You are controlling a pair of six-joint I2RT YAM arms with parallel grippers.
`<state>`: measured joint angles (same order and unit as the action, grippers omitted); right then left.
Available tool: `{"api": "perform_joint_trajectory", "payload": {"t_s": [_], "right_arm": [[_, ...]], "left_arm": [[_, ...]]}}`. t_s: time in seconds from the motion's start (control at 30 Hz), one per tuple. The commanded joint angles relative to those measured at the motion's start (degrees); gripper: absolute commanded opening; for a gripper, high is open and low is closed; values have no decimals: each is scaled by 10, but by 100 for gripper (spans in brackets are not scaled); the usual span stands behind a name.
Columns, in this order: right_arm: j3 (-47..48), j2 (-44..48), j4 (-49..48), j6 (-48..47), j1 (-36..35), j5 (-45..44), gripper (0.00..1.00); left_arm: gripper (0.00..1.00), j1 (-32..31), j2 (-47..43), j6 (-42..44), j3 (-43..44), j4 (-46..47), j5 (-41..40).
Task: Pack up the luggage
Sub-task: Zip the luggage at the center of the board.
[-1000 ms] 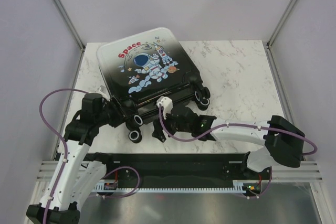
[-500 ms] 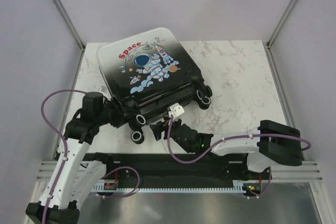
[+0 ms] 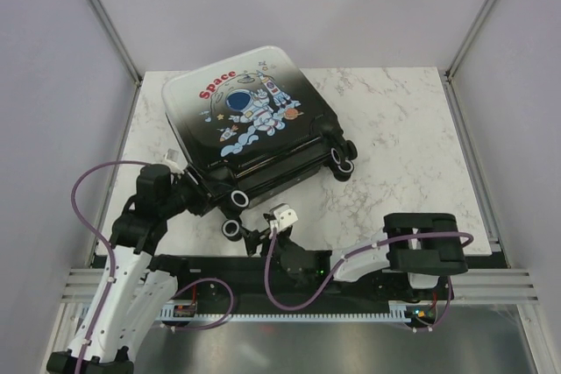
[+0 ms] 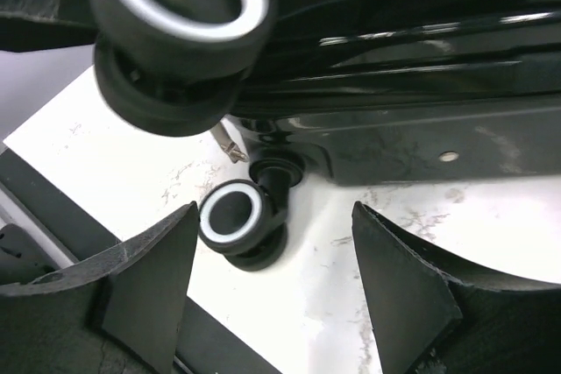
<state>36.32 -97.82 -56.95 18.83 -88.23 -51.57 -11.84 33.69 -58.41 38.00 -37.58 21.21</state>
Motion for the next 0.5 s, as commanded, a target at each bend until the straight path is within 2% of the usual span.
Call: {"api": "perform_joint_trajectory", "payload": {"t_s": [0.0,0.17,0.23,0.47], "right_arm": [[35,-71,-83,-25,-14,-33,78],[80,-155,-171,-48,-14,-39,79],[107,-188,-195,-86,-14,-49,78],[147,-257,-242,-112,20,-29,76]], "left_arm": [[2,-10,13,-46,-3,162,59],[2,-10,21,-51,-15,187,63],[2,-11,21,-56,-20,191,66],[2,-11,12,-81,-34,196,74]]}}
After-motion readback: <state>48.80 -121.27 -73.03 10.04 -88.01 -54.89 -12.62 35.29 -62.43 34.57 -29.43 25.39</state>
